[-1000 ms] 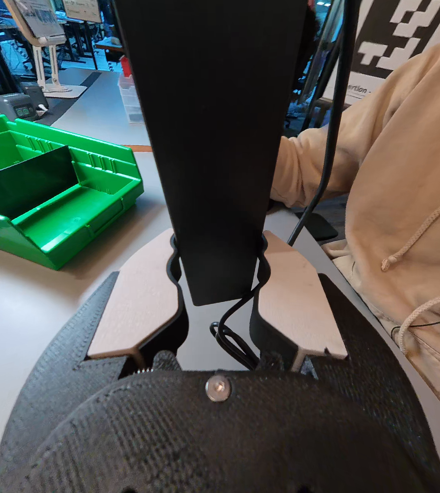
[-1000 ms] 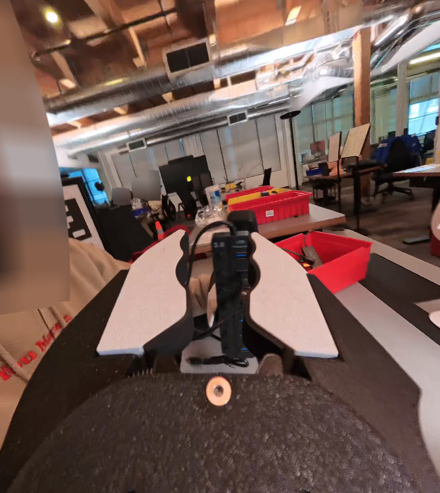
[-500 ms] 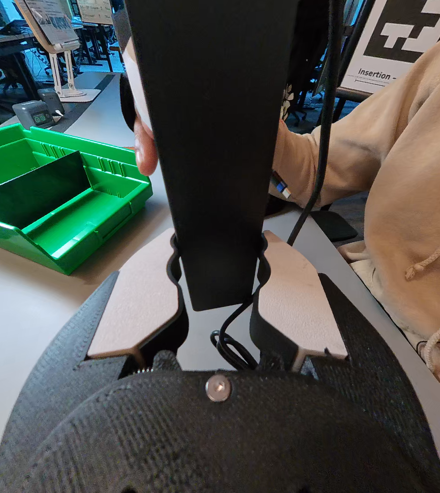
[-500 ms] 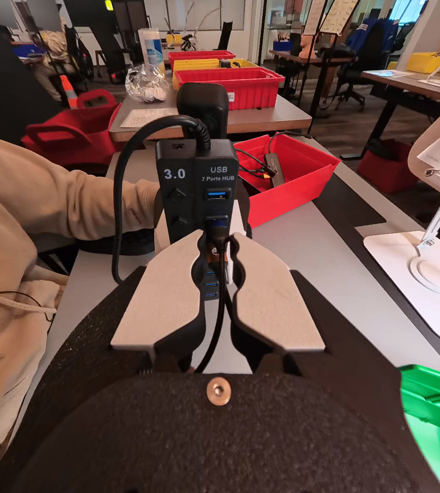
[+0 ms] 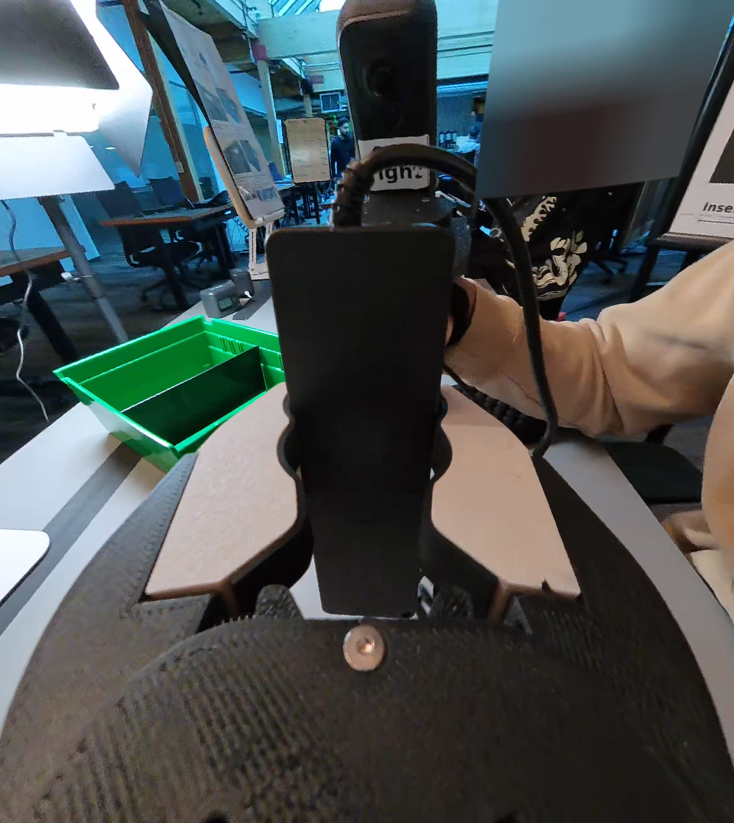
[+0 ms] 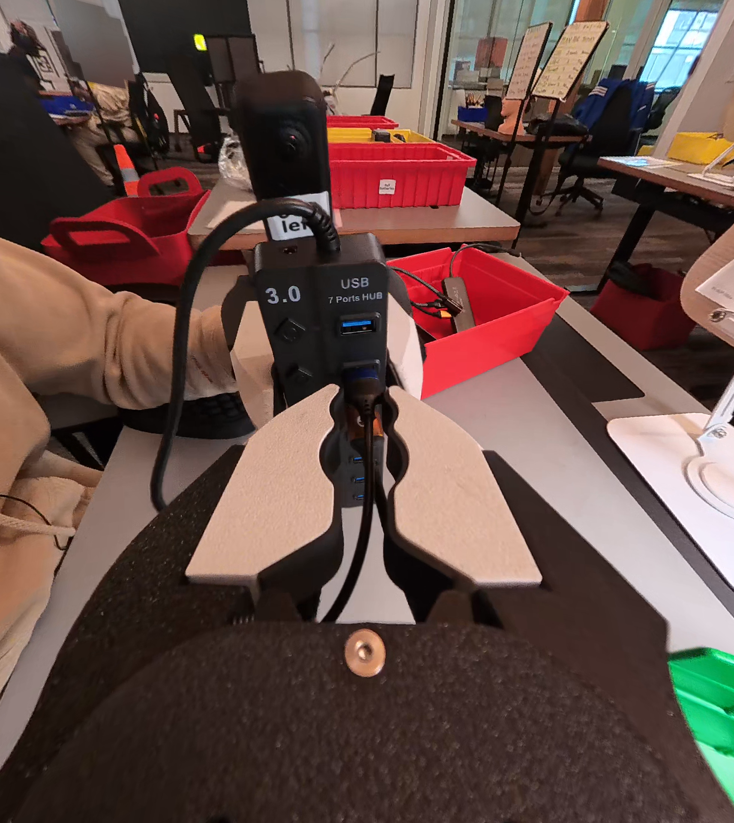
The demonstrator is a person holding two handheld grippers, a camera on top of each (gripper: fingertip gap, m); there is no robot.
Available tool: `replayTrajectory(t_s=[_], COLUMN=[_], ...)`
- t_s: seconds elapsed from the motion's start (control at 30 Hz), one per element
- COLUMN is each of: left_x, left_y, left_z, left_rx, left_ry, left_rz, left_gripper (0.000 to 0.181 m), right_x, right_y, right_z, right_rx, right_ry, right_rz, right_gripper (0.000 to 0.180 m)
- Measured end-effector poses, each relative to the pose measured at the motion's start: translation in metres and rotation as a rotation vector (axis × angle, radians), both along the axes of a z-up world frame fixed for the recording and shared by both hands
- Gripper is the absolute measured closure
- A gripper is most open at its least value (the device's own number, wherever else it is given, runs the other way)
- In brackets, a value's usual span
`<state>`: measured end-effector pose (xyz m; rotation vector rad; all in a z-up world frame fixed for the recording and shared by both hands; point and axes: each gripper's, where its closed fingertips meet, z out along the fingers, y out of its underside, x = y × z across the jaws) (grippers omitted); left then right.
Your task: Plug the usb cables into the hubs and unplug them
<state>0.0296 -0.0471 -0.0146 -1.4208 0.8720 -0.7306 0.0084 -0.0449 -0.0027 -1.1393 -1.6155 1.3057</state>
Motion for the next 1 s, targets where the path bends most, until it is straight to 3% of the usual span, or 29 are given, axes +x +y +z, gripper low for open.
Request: replayTrajectory(t_s=[0.63,1.0], left_x=[-0.001,0.003], left_y=[-0.014,-0.013], left_z=[0.024,0.024], left_rx=[0.083,0.060], left_ry=[-0.112,-0.164], left_rz=[-0.060,-0.089], left_gripper=[0.125,0.125], right_x=[0.001,0.006], right_y=[-0.013,-0.011], right_z=[0.011,0.009], right_rx=[-0.014,0.035], right_ry=[0.071,0.018], right_rz=[0.061,0.066], right_gripper=[0.165,0.164])
